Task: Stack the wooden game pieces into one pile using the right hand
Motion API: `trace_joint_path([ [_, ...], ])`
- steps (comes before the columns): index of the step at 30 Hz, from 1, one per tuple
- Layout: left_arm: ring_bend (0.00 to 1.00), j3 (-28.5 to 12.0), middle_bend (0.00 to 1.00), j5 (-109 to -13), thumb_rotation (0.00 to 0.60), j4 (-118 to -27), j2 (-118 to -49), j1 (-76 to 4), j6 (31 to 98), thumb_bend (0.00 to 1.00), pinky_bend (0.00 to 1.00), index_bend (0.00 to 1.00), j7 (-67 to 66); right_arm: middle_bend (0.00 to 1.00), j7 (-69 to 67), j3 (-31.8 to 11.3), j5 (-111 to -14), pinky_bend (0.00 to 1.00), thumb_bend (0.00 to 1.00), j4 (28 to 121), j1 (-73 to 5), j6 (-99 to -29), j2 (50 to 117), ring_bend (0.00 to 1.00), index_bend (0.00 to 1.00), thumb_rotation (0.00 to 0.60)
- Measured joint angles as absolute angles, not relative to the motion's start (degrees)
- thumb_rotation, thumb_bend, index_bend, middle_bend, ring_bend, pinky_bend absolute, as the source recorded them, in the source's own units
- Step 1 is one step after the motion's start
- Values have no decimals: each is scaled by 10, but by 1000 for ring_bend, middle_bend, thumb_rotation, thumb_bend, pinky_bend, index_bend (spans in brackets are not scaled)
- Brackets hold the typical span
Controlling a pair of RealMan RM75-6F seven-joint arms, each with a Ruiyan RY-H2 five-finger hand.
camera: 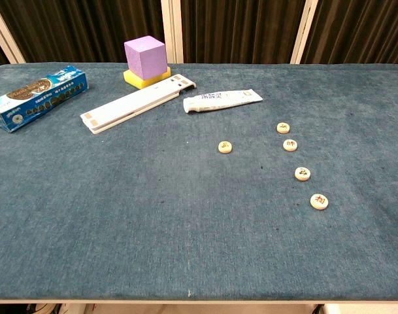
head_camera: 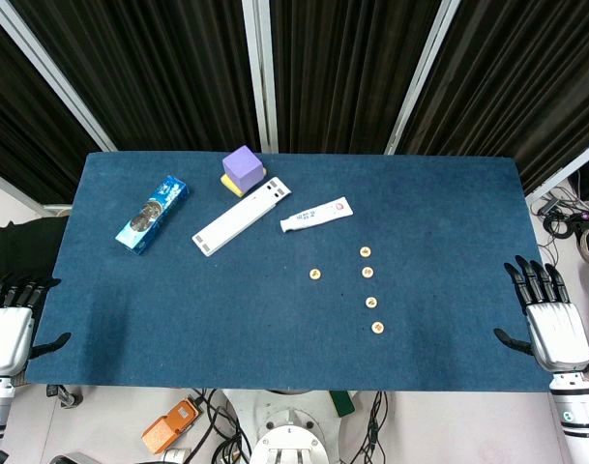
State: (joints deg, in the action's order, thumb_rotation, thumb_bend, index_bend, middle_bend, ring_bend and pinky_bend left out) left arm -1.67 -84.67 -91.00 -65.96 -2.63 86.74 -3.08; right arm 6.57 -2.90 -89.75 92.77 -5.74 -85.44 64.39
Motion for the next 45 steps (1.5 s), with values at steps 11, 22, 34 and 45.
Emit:
trace_joint_path([
  [11,123,-15,184,-853,600,-907,-666,-26,868,5,0,206,-27,57,80,-10,-931,61,179,927,-99,-779,666,0,124,600],
  [22,123,-14,184,-853,600,-897,-669,-23,868,5,0,205,-17,56,122,-1,-948,77,381,873,-206,-617,778,0,391,600],
  [34,123,-13,184,-848,600,-878,-678,-19,866,5,0,205,-2,56,135,9,-950,90,442,818,-246,-588,841,0,436,600],
  [45,123,-11,184,-844,600,-869,-679,-15,864,5,0,206,7,68,134,12,-931,92,519,805,-261,-576,858,0,480,600],
])
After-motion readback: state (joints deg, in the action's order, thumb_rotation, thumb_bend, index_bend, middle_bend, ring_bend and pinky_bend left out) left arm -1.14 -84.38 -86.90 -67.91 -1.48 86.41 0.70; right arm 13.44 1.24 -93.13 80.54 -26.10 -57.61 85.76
